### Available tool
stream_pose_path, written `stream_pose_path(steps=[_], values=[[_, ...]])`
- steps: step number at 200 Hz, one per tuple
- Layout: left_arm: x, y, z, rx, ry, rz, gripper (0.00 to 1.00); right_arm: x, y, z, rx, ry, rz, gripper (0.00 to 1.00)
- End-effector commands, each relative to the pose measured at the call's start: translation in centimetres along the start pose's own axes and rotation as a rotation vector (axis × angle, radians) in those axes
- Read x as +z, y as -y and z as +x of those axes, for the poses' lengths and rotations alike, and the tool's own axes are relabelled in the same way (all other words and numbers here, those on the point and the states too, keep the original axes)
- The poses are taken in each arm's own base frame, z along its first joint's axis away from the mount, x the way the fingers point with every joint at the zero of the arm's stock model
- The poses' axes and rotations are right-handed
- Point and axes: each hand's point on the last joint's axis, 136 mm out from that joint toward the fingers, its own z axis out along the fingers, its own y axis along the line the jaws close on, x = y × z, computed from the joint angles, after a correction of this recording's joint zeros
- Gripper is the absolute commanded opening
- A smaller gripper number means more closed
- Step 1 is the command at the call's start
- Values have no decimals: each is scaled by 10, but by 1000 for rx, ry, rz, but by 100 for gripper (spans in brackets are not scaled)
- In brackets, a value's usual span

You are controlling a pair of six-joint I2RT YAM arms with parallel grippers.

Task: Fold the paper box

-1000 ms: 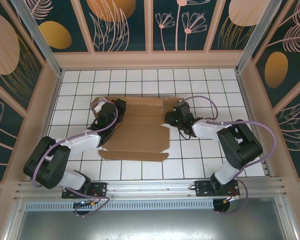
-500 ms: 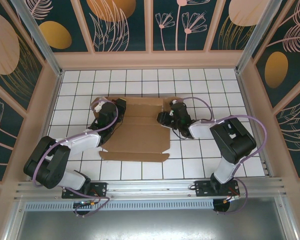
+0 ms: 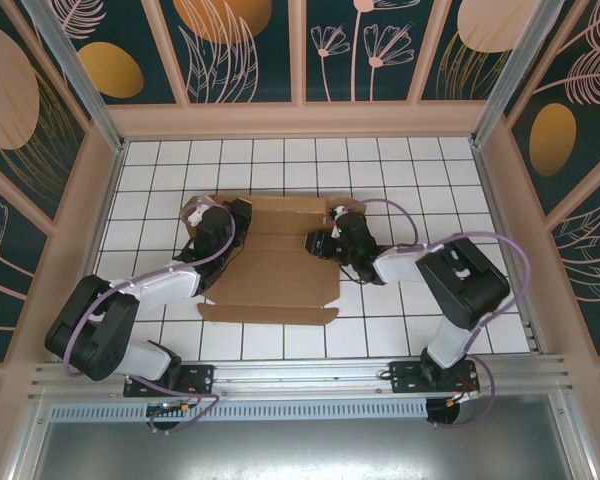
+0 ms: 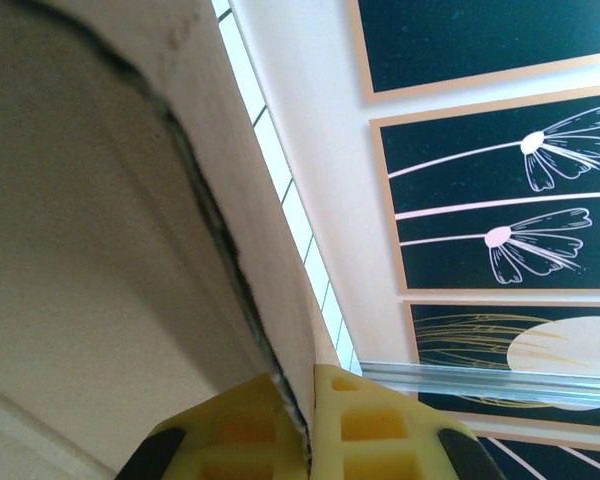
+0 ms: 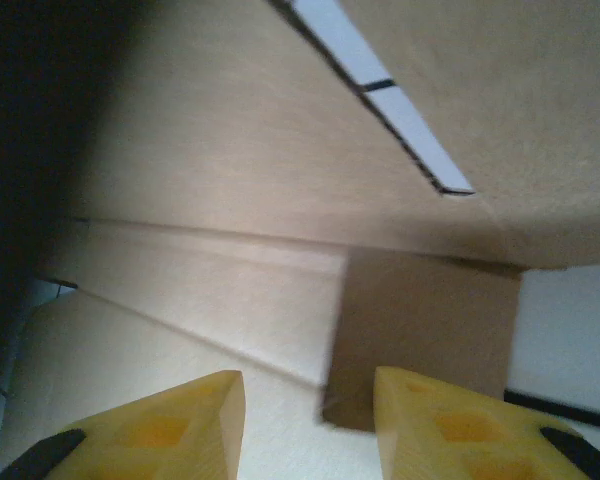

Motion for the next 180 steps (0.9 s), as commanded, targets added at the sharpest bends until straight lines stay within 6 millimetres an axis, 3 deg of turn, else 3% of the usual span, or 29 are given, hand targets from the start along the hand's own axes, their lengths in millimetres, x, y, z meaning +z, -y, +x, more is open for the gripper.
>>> stream_pose_path(steps=[1,28,50,67,87,108,129,180], values=[[-8,-45,4,69,-20,-124,0,-37,-37,-17,-125,66,-114,40],[-11,-44,5,116,-32,-120,0,-82,-58,-17,-230,90,-195,39],[-17,-49,1,132,-14,-129,0,-122,-67,-39,-271,186,-189,39],[-18,-52,1,132,-11,-134,0,-149,-45,-74,-203,313,-53,33],[-17,-50,3,130,-25,-128,0,-167,17,-112,-71,399,154,26],[-17,-48,2,132,-20,-126,0,-162,78,-127,2,375,359,30],[-20,-48,-2,137,0,-135,0,-141,105,-133,-89,320,407,33],[-20,-49,-1,121,-11,-151,0,-85,75,-116,-461,170,148,32]])
